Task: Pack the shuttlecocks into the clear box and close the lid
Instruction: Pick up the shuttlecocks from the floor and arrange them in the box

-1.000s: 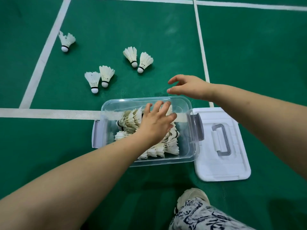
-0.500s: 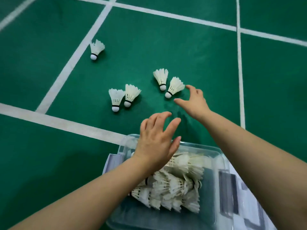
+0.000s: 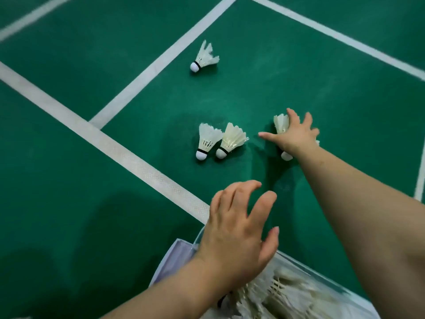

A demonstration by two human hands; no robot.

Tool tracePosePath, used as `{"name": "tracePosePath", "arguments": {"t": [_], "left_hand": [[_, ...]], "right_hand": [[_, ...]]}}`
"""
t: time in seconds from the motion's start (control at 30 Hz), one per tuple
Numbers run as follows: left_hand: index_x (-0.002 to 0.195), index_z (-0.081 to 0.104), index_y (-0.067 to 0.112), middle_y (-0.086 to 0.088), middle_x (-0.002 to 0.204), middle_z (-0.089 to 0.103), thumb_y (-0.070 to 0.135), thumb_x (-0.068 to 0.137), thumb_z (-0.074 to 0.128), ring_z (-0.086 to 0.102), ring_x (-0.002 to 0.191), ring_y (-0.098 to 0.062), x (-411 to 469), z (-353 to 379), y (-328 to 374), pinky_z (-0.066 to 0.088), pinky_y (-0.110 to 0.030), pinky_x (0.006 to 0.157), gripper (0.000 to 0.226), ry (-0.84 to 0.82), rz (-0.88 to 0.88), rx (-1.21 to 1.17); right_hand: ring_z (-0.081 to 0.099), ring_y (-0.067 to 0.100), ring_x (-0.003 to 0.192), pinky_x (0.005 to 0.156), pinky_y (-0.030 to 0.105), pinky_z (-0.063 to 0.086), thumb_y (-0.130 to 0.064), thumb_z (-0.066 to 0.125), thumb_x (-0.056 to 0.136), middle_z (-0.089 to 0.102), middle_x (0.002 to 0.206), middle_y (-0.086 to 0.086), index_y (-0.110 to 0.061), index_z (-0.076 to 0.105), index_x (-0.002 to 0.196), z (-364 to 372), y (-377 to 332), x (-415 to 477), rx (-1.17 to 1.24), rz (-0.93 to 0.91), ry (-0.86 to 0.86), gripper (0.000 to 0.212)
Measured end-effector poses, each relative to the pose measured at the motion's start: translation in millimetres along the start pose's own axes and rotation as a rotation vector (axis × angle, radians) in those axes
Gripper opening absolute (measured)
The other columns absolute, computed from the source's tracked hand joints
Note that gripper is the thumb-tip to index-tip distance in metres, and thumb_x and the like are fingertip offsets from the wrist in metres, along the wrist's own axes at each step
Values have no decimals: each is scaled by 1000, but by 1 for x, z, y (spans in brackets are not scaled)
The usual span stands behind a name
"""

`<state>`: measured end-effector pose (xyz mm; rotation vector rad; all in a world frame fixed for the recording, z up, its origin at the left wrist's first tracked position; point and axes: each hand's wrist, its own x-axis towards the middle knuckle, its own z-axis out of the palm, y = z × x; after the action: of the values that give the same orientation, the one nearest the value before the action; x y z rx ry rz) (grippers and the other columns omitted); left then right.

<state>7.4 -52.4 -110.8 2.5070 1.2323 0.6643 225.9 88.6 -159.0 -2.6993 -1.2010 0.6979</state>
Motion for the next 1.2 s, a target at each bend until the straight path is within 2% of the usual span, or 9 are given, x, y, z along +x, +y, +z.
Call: {"name": "tracePosePath", "arguments": {"t": [0.1,0.23,0.37,0.5,0.63,0.8,0.93,1.07,1.2], "left_hand": [[117,40,19,-5,119,39,39,79,47,41,108,-25,-1,4,0,31,-37,92,43,20,10,12],[116,41,19,-5,118,39,39,78,48,41,107,-24,-1,6,2,31,-37,93,43,38,1,20],[115,41,19,-4,117,39,38,78,49,40,107,-24,-2,7,2,30,-37,93,43,29,9,43],[115,41,19,-4,117,39,37,78,48,41,107,-23,-2,7,1,31,-37,92,42,26,11,43],[115,40,18,-4,117,39,37,78,47,40,107,-24,-4,8,-1,32,-38,92,42,21,22,46],[115,41,19,-4,118,38,38,77,46,40,108,-24,-4,8,-2,29,-39,92,43,-10,40,68],[116,41,19,-5,118,38,39,76,43,39,108,-26,-3,5,-1,33,-42,94,44,-19,42,64],[115,44,17,-10,114,49,39,75,43,39,105,-26,-6,-1,4,42,-46,90,46,-14,48,67],[113,44,18,-12,113,53,40,73,41,38,105,-25,-7,-13,17,43,-48,88,46,-2,51,76]], "right_hand": [[33,38,125,99,52,36,-65,71,60,31,137,10,-29,37,128,2,-9,7,-99,-94,4,84],[40,40,118,89,53,41,-52,70,71,36,128,13,-14,42,121,5,-16,5,-232,-171,55,69],[43,40,115,83,50,40,-38,68,79,39,124,13,-9,42,120,10,-21,-5,-316,-263,91,56],[49,37,110,76,42,37,-27,63,79,47,118,15,-9,44,114,8,-19,-14,-358,-334,127,44],[51,37,106,78,40,41,-26,63,79,54,112,18,-8,45,109,2,-8,-24,-358,-345,146,40],[51,36,103,68,35,37,-14,55,81,60,105,18,-8,48,109,-6,1,-44,-288,-401,168,29],[50,35,102,66,34,36,-14,52,83,60,104,16,-11,49,112,-11,6,-68,-273,-431,166,30],[49,34,103,67,34,36,-13,49,83,59,105,16,-12,49,113,-23,11,-93,-249,-438,186,31],[49,34,101,69,33,36,-16,52,82,58,102,16,-13,52,105,-45,13,-116,-187,-416,216,24]]}}
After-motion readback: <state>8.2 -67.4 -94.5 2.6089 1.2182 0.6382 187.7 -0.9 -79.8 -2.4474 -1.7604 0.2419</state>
